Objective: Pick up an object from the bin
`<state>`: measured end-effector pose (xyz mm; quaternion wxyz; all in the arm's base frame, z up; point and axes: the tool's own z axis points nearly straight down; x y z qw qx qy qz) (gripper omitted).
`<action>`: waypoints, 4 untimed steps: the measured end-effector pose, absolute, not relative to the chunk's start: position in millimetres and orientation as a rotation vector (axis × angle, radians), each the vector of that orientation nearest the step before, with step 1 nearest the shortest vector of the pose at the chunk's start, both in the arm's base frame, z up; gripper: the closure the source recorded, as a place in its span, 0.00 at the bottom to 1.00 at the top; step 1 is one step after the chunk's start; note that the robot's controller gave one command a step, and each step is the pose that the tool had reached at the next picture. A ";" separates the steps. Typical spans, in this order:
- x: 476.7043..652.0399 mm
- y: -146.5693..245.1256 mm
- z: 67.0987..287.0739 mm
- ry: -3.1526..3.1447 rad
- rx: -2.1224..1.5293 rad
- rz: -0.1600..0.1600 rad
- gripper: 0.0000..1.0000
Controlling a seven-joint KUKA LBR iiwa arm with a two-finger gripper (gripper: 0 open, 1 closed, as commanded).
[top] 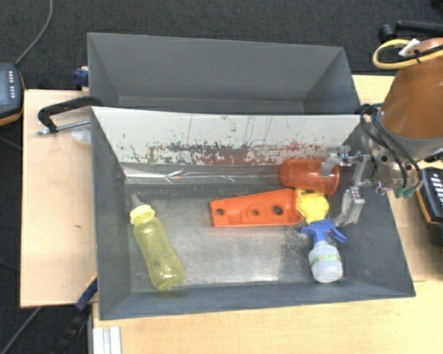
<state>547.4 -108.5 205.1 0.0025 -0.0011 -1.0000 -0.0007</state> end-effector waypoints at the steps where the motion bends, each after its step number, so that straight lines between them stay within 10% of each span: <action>1: 549.1 -107.8 209.9 -3.146 0.000 0.000 0.00; 2: 569.7 -70.8 141.2 -3.145 0.093 -0.001 0.00; 4: 580.8 -43.1 134.4 -3.135 0.312 -0.001 0.00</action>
Offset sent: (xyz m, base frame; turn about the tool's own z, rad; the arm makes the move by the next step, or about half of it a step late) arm 0.0380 0.0738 -0.1351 -0.1193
